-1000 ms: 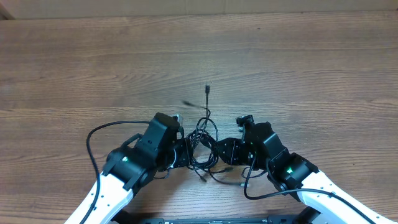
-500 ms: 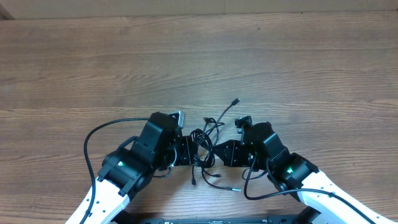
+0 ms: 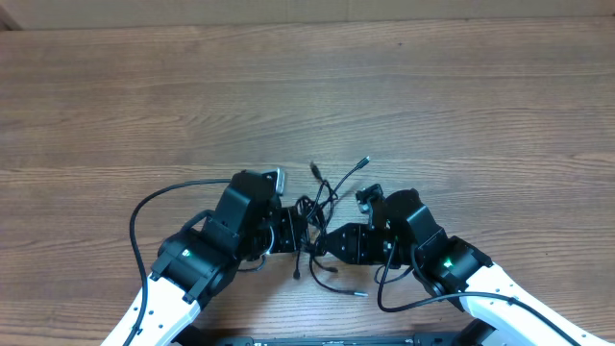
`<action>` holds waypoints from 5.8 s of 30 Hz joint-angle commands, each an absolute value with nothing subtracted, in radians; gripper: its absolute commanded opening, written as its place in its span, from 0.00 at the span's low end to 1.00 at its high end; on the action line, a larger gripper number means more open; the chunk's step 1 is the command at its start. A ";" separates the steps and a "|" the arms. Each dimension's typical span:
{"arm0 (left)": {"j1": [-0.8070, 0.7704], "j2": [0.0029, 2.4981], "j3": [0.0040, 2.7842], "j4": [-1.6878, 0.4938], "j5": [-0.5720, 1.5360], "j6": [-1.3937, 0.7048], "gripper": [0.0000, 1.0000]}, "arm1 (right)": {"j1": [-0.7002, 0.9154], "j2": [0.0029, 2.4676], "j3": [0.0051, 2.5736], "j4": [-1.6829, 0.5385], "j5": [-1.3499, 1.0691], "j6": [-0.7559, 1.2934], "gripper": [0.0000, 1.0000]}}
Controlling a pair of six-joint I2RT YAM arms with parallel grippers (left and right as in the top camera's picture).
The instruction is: Untangle cables
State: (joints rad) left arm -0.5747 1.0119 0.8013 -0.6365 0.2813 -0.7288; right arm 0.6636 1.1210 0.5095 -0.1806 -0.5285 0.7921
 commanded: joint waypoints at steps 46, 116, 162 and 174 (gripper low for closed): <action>-0.575 1.000 0.821 -0.601 0.222 -0.774 0.04 | 0.667 1.201 0.525 -0.043 -0.508 1.409 0.19; -0.517 1.588 1.060 -0.598 -0.100 -0.364 0.45 | 0.667 1.201 0.525 -0.360 -0.367 1.169 0.79; -0.352 1.599 0.862 -0.715 -0.097 -0.499 0.68 | 0.667 1.201 0.525 -0.406 -0.367 1.116 0.84; -0.352 1.599 0.837 -0.617 -0.081 -0.514 0.11 | 0.667 1.201 0.525 -0.407 -0.367 1.114 0.84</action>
State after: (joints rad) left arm -0.3573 1.5974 0.8436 -0.6140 -0.0757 -0.4778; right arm 0.6628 1.2007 0.5114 -0.4088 -0.3767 1.1248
